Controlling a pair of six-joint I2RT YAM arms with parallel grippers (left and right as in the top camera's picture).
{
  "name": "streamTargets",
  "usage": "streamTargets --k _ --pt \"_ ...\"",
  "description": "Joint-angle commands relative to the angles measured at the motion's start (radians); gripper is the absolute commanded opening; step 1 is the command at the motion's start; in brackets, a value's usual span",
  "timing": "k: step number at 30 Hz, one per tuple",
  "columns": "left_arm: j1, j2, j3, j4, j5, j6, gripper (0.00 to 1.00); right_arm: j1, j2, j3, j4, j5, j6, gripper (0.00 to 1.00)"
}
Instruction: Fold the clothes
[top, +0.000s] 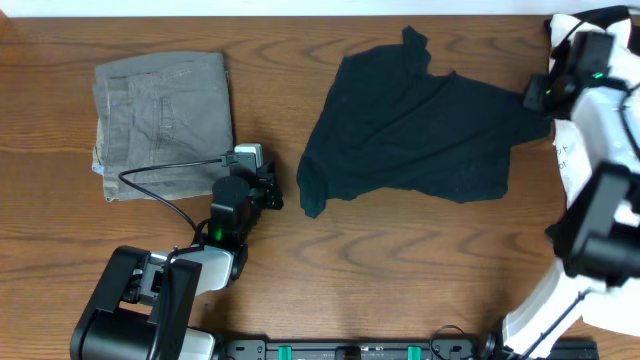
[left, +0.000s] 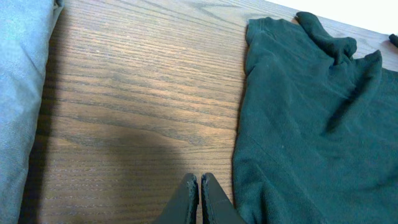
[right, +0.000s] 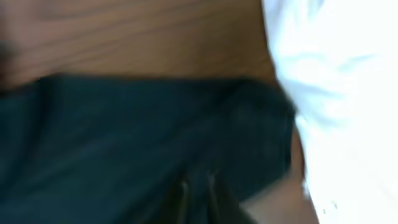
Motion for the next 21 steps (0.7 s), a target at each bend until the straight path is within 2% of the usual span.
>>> streamTargets --k 1,5,8,12,21 --pt "-0.003 0.008 0.018 0.003 -0.012 0.002 0.07 -0.002 -0.133 0.031 -0.163 -0.123 0.061 0.01" --pt "-0.003 0.008 0.018 0.003 -0.013 0.002 0.07 0.031 -0.152 0.004 -0.433 -0.122 0.122 0.01" --pt "-0.003 0.008 0.018 0.003 -0.024 0.002 0.07 0.062 -0.152 -0.091 -0.457 -0.100 0.122 0.01" --pt "-0.003 0.007 0.018 0.018 -0.024 0.002 0.07 0.070 -0.151 -0.253 -0.354 -0.064 0.130 0.01" --pt "-0.003 0.007 0.018 0.026 -0.023 0.002 0.07 0.070 -0.151 -0.560 0.070 -0.126 0.099 0.01"
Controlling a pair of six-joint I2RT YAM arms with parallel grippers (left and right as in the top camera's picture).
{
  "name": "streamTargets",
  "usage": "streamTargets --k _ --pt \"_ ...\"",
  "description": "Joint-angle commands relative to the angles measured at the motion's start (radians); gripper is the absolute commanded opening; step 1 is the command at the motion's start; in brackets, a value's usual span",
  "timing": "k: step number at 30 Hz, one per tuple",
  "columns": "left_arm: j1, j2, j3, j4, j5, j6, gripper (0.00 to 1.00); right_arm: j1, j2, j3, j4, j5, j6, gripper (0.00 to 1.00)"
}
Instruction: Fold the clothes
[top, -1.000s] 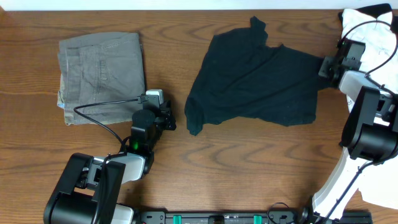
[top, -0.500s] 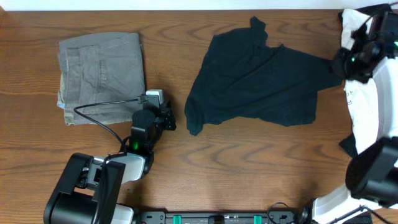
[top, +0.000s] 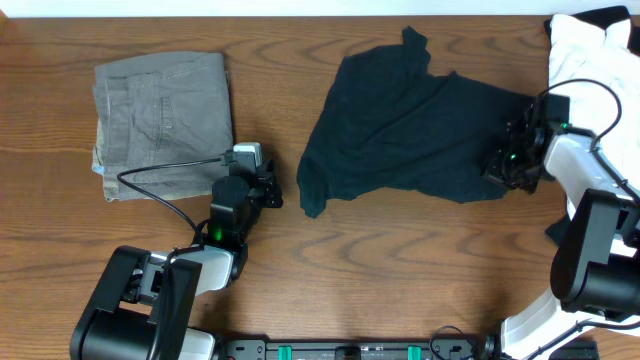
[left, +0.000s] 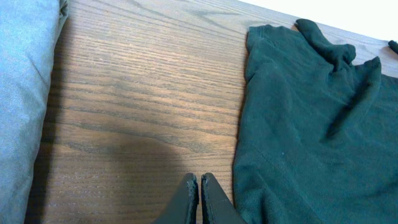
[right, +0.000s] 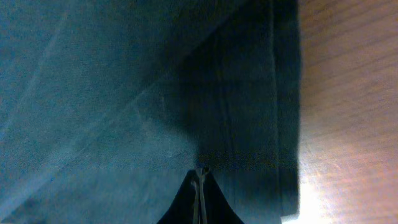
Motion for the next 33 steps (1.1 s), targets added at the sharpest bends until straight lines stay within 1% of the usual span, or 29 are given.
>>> streamTargets --k 1,4,6,10,15,17,20,25,28,31,33 --pt "-0.003 0.007 0.018 0.007 -0.012 0.002 0.07 0.002 -0.002 -0.076 0.072 -0.025 -0.013 0.01" --pt "-0.003 0.007 0.018 0.008 -0.012 0.002 0.07 0.002 -0.002 -0.138 0.119 -0.020 -0.008 0.01" --pt "-0.003 0.007 0.018 0.008 -0.012 0.002 0.07 0.001 -0.002 -0.189 0.138 0.021 0.014 0.01" --pt "-0.003 0.007 0.018 0.008 -0.012 0.002 0.07 -0.011 -0.002 -0.247 0.128 0.226 0.071 0.01" --pt "-0.003 0.007 0.018 0.009 -0.012 0.002 0.07 -0.090 -0.002 -0.255 0.015 0.416 0.124 0.01" --pt "-0.003 0.007 0.018 0.009 -0.012 0.002 0.07 -0.131 -0.002 -0.255 -0.002 0.425 0.126 0.01" --pt "-0.003 0.007 0.018 0.009 -0.012 0.002 0.07 -0.183 -0.002 -0.255 0.002 0.370 0.126 0.01" --pt "-0.003 0.007 0.018 0.004 -0.006 0.002 0.07 -0.209 -0.002 -0.255 0.001 0.335 0.117 0.01" --pt "-0.003 0.007 0.018 -0.009 0.016 0.002 0.07 -0.209 -0.002 -0.255 -0.016 0.383 0.115 0.01" --pt "-0.003 0.007 0.018 -0.014 0.018 0.002 0.06 -0.215 -0.002 -0.255 -0.053 0.475 0.167 0.01" --pt "-0.003 0.007 0.022 -0.014 0.023 0.002 0.07 -0.223 -0.002 -0.255 -0.056 0.478 0.175 0.01"
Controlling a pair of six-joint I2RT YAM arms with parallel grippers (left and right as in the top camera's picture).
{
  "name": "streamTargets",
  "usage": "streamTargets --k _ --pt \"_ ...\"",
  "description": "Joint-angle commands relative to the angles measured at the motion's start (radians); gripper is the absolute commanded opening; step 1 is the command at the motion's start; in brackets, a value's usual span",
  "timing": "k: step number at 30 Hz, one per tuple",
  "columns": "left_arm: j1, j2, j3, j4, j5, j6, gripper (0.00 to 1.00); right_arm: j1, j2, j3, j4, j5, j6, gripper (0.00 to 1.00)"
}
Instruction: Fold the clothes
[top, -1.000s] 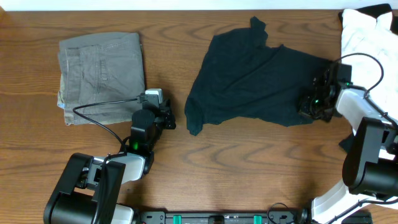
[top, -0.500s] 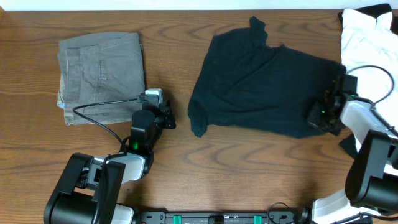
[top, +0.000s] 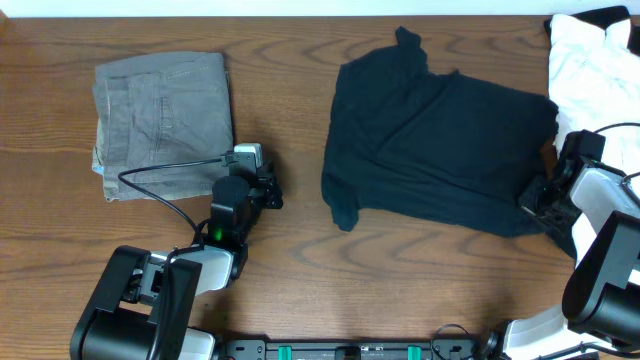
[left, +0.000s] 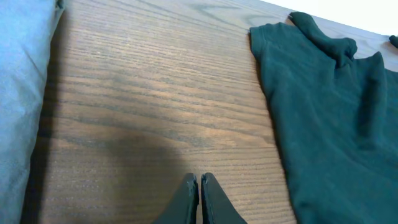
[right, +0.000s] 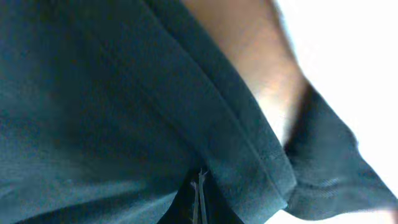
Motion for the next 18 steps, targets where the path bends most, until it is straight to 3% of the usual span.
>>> streamTargets --k 1,6,8,10,12,14,18 --pt "-0.003 0.007 0.026 0.004 0.035 0.002 0.07 -0.039 0.092 -0.085 -0.024 0.130 0.040 0.01" --pt "-0.003 0.002 0.063 -0.015 0.302 0.002 0.06 -0.041 0.092 -0.085 0.014 0.026 0.032 0.09" --pt "-0.003 0.000 0.098 -0.079 0.371 0.002 0.10 -0.041 0.092 -0.085 0.025 -0.001 0.013 0.10" --pt "-0.005 -0.012 0.163 -0.243 0.393 -0.003 0.13 -0.041 0.092 -0.085 0.027 -0.014 0.009 0.11" --pt "-0.014 -0.024 0.257 -0.470 0.392 0.002 0.24 -0.041 0.092 -0.085 0.027 -0.014 0.009 0.11" --pt "-0.031 -0.024 0.367 -0.699 0.386 0.035 0.25 -0.041 0.092 -0.085 0.027 -0.014 0.009 0.11" --pt "-0.081 -0.022 0.525 -1.034 0.240 0.093 0.26 -0.041 0.092 -0.085 0.035 -0.015 0.009 0.11"
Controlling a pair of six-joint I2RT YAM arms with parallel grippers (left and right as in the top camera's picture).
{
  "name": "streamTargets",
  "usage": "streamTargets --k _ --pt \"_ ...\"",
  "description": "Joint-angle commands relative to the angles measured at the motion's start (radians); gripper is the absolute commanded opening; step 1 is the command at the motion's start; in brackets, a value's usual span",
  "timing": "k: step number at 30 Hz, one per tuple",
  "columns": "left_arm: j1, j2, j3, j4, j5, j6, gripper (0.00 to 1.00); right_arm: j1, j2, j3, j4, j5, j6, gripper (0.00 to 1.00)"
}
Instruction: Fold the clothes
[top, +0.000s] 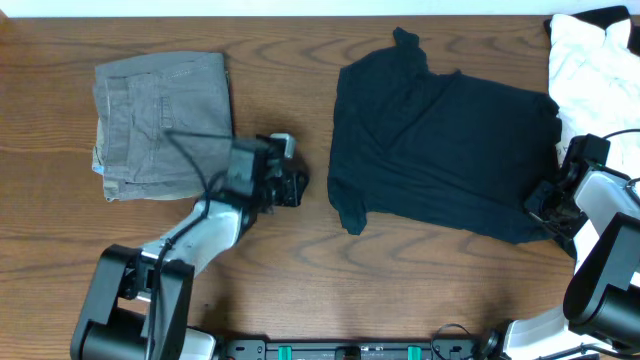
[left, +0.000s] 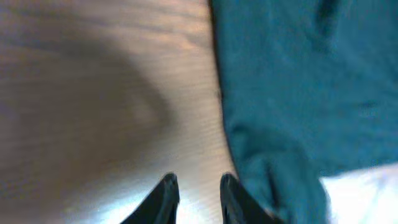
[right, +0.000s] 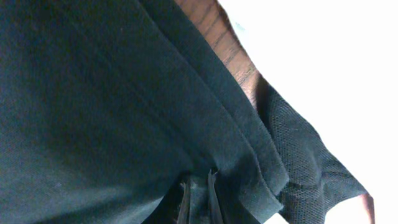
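A dark teal T-shirt (top: 440, 140) lies spread flat on the right half of the table. My left gripper (top: 295, 187) is open just left of the shirt's near left sleeve (top: 345, 205). In the left wrist view its fingers (left: 196, 190) stand apart over bare wood, with the shirt's edge (left: 298, 74) beside the right finger. My right gripper (top: 545, 205) sits on the shirt's near right corner. Its fingers (right: 198, 186) stand slightly apart, with the shirt's hem (right: 93, 93) lying between them.
A folded pair of grey trousers (top: 165, 120) lies at the back left. A white garment (top: 590, 50) is heaped at the back right corner, with a dark mesh cloth (right: 311, 162) showing beside the shirt's hem. The wooden table (top: 420, 280) shows along the front.
My left gripper has moved away from the front toward the shirt's left sleeve and has opened. The right gripper's fingers, then pressed together on the hem, now stand slightly apart. The shirt has barely shifted.
The shirt first lay bunched and skewed, with my right gripper at its far right corner and the left shut near the front. Then the right was shut on the near right hem. Then the shirt lay flatter and further right. Now the left is open by the sleeve.
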Motion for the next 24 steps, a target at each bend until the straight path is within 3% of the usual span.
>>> streamTargets --k 1,8,12,21,24 --pt "-0.046 -0.016 0.116 -0.136 -0.101 0.058 0.29 -0.016 0.098 -0.075 0.022 -0.027 -0.005 0.11" --pt "-0.143 0.001 0.125 -0.195 -0.113 0.057 0.35 -0.016 0.098 -0.074 0.024 -0.048 -0.006 0.12" --pt "-0.190 0.025 0.125 -0.192 -0.200 0.028 0.36 -0.016 0.098 -0.074 0.024 -0.049 -0.012 0.12" --pt "-0.200 0.025 0.146 -0.244 -0.259 -0.015 0.36 -0.016 0.098 -0.074 0.023 -0.053 -0.012 0.12" --pt "-0.198 0.025 0.204 -0.376 -0.295 -0.010 0.36 -0.016 0.098 -0.074 0.020 -0.057 -0.017 0.13"
